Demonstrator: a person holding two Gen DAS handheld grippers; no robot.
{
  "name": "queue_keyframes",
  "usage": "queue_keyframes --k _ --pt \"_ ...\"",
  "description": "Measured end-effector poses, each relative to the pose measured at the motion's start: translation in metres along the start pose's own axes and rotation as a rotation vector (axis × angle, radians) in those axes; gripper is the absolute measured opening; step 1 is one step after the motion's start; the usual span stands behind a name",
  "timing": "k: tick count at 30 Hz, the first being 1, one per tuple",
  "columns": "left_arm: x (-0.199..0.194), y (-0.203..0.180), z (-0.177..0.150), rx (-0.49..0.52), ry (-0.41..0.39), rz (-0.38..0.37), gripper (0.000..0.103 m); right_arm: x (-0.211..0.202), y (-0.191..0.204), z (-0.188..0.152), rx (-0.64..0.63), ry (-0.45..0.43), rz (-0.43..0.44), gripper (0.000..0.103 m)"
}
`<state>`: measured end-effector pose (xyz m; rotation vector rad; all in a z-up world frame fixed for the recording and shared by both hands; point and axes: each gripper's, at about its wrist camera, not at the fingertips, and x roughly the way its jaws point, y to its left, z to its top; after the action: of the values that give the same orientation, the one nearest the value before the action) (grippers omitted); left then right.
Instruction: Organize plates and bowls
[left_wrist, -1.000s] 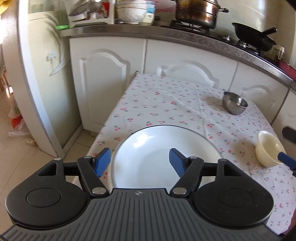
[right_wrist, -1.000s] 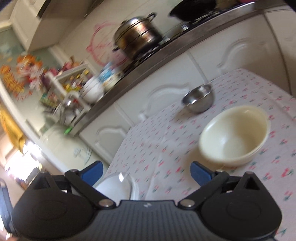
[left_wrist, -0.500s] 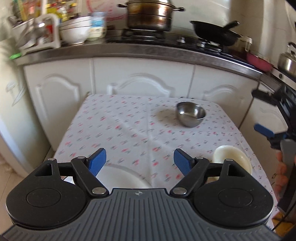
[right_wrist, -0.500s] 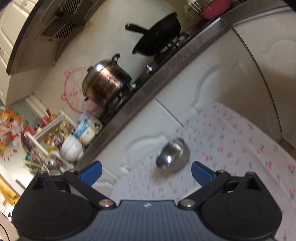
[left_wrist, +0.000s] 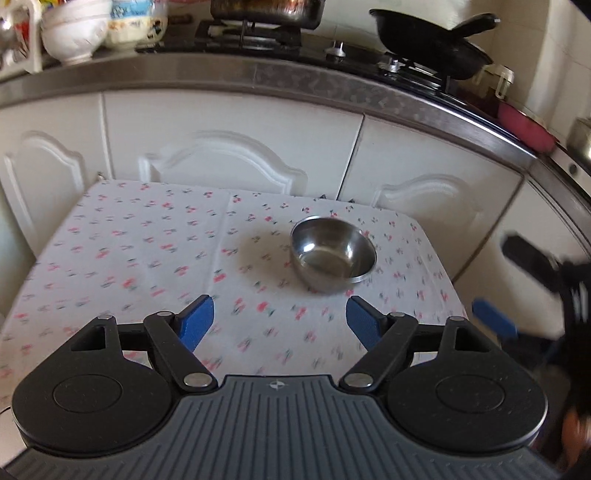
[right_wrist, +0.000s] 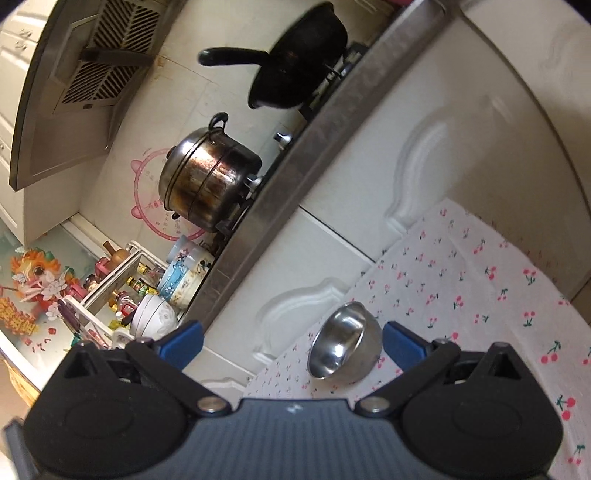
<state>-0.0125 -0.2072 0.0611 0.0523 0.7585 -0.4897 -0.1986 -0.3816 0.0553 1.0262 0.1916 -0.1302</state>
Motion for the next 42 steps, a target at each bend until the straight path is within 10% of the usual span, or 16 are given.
queue_keyframes --k 16,24,42 --pt "0.127 -0.038 0.024 -0.041 0.042 0.067 0.060 0.020 -0.031 0.001 0.074 0.074 0.040 0.102" --pt "0.157 -0.041 0.022 0.002 0.079 0.099 0.011 0.026 -0.033 -0.004 0.096 0.106 0.050 0.102" --pt "0.124 -0.054 -0.008 0.144 0.195 -0.028 0.007 0.032 -0.045 -0.006 0.137 0.145 0.011 0.102"
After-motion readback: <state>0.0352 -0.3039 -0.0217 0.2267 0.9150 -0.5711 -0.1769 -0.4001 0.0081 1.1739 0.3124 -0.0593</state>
